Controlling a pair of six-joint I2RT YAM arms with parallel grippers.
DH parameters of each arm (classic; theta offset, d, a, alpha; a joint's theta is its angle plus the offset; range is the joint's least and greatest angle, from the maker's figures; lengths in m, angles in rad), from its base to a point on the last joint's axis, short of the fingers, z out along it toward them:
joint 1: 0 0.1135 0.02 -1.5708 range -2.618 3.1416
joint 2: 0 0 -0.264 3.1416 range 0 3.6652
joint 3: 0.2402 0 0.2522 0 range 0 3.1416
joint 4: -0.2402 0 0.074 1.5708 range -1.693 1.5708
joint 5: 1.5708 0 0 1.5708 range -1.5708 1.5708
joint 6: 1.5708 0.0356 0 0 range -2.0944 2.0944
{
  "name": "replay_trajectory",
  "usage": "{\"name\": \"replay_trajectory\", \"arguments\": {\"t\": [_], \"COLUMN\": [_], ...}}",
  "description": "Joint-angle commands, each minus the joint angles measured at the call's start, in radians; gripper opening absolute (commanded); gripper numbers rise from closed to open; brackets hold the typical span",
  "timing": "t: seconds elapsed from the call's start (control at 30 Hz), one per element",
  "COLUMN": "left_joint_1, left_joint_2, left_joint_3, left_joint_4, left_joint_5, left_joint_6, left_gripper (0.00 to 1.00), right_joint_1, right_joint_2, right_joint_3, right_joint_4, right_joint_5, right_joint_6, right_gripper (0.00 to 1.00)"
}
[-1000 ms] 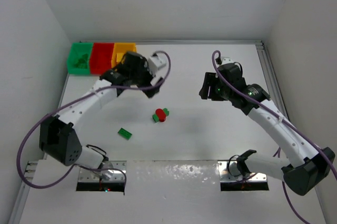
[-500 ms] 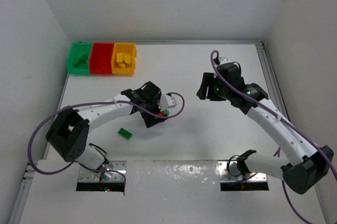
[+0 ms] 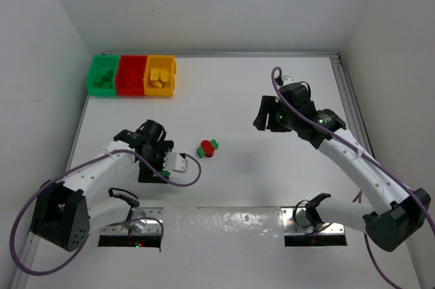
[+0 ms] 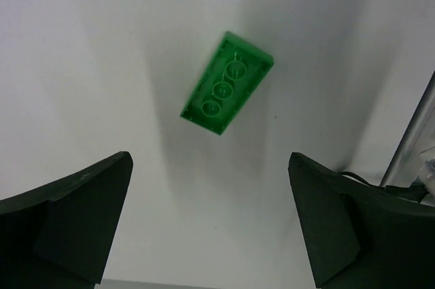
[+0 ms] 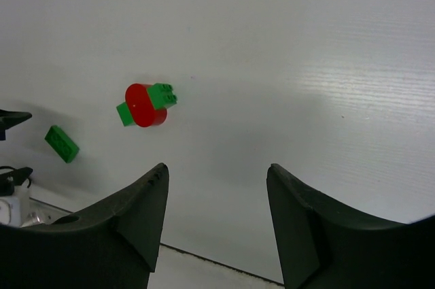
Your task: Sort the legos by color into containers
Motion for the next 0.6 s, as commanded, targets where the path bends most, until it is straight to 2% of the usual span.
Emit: {"name": "replay_trajectory", "arguments": {"t": [0.0, 0.1, 0.3, 0.37, 0.4, 0.57], "left_joint_1": [0.002, 0.003, 0.003, 0.003, 0.003, 0.003], "left_joint_2": [-0.007, 0.004, 0.075, 0.093, 0.099, 0.104], "left_joint_3": [0.015, -0.005, -0.018, -0.028, -0.034, -0.1], "left_joint_4": [0.015, -0.004, 0.054, 0.094, 0.082, 0.117], "left_joint_5": [0.103, 0.198, 0.247, 0.258, 0.255, 0.218], "left_joint_6": [0.188, 0.294, 0.285, 0.264, 0.324, 0.36], "left_gripper": [0.97, 0.97, 0.94, 0.89, 0.88, 0.8], "right_joint_1": [0.005, 0.005, 0.003, 0.005, 0.005, 0.005], "right_joint_2": [0.009, -0.005, -0.043, -0.052, -0.063, -0.089], "right_joint_3": [0.036, 0.037, -0.008, -0.014, -0.013, -0.022], "right_joint_4": [0.008, 0.001, 0.014, 0.01, 0.007, -0.001], "right_joint_5": [-0.021, -0.001, 0.002, 0.011, 0.014, 0.037], "right_joint_6": [-0.003, -0.011, 0.01, 0.012, 0.012, 0.018], "right_gripper": [0.59, 0.59, 0.59, 0.59, 0.59, 0.59]}}
